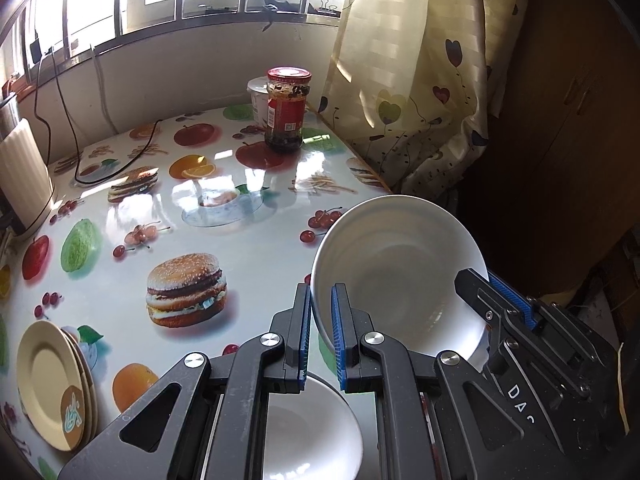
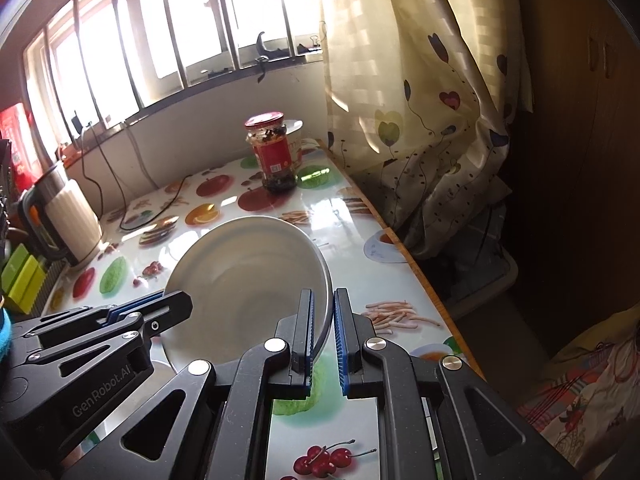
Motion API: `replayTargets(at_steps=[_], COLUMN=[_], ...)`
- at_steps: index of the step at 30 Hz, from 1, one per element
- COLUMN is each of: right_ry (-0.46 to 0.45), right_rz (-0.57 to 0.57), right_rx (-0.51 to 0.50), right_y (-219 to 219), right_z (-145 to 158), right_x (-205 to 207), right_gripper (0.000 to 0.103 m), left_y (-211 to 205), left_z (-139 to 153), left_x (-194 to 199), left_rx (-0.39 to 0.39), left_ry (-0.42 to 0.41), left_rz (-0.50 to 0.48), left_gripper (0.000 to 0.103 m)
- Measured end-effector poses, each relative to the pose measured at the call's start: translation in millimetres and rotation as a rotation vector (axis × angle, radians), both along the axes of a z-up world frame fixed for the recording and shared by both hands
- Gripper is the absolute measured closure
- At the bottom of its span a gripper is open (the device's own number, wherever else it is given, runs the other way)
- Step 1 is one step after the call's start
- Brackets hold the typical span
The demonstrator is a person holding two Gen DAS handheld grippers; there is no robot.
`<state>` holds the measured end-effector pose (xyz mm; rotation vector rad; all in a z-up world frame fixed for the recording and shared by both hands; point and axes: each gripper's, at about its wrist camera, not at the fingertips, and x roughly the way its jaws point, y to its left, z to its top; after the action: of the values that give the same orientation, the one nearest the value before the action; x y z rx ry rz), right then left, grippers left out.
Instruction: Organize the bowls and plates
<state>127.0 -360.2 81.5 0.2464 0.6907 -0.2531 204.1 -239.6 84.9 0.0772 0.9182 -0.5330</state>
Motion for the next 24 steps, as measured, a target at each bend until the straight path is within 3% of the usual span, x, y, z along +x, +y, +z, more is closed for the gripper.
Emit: replayTargets(at_steps=[8, 10, 12, 20, 24], right_ry=[-0.024, -0.033, -0.025, -0.016, -0.053], right_rz=[0.019, 0.028, 0.023, -0.026, -0.023], right_rx=[-0.009, -0.024, -0.052, 0.056, 0.089], right_y=[19, 25, 31, 11, 2], right_z=[10, 12, 10, -21, -20], right_x=[-12, -14, -13, -11, -16], right_gripper=[0.093, 0.096, 0.096, 0.095, 0.095], left_y=[18, 19, 20, 14, 6], left_z=[9, 9, 3, -21, -24], left_x=[-14, -17, -13, 1, 4], left_rx=[-0.023, 0.015, 0.006, 0.011, 0.013], left_ry=[-0.026, -0.062, -0.024, 0.027, 0.028], left_rz=[0.003, 0.018, 0.008, 0.015, -0.007], left_gripper=[0.092, 0.092, 0.092, 0.092, 0.092])
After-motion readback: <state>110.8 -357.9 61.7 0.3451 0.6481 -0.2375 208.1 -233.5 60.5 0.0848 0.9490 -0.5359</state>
